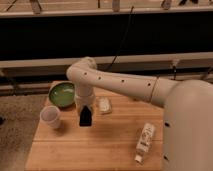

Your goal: Place the eraser in the ceramic cup

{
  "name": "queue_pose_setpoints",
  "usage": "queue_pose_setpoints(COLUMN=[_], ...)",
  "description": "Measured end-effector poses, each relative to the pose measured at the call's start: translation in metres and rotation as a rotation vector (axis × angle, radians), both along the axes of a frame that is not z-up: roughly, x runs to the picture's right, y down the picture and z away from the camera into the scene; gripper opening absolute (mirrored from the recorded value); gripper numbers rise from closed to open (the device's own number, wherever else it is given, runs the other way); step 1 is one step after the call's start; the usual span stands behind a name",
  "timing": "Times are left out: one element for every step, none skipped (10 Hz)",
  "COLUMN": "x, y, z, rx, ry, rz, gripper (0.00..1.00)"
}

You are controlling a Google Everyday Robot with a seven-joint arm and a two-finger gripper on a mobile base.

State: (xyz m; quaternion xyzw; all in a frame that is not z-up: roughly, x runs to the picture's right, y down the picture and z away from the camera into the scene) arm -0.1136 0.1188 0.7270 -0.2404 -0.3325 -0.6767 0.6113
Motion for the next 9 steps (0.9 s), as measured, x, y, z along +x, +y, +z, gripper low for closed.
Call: queue_pose_setpoints(x=[-0.017, -0.031, -0.044, -0.062, -0.073, -0.083, -0.092, -0.106, -0.117], y=[-0.004, -0.008, -0.012, -0.018, -0.022, -0.025, -0.03, -0.035, -0.037], z=[-0.002, -0.003, -0.004, -0.005, -0.006, -0.006, -0.007, -0.007, -0.009], rx=[0.002, 0.006, 0.01, 0.017, 0.022, 0.028, 0.035, 0.043, 0.051], ry=[-0.029, -0.054, -0.076, -0.107, -0.129, -0.147, -0.165, -0.187, -0.208], rz=[-0.012, -0.024, -0.035, -0.052, -0.065, -0.075, -0.085, -0.103, -0.116], gripper=[0.0, 0.0, 0.0, 0.0, 0.0, 0.0, 0.0, 0.0, 0.0])
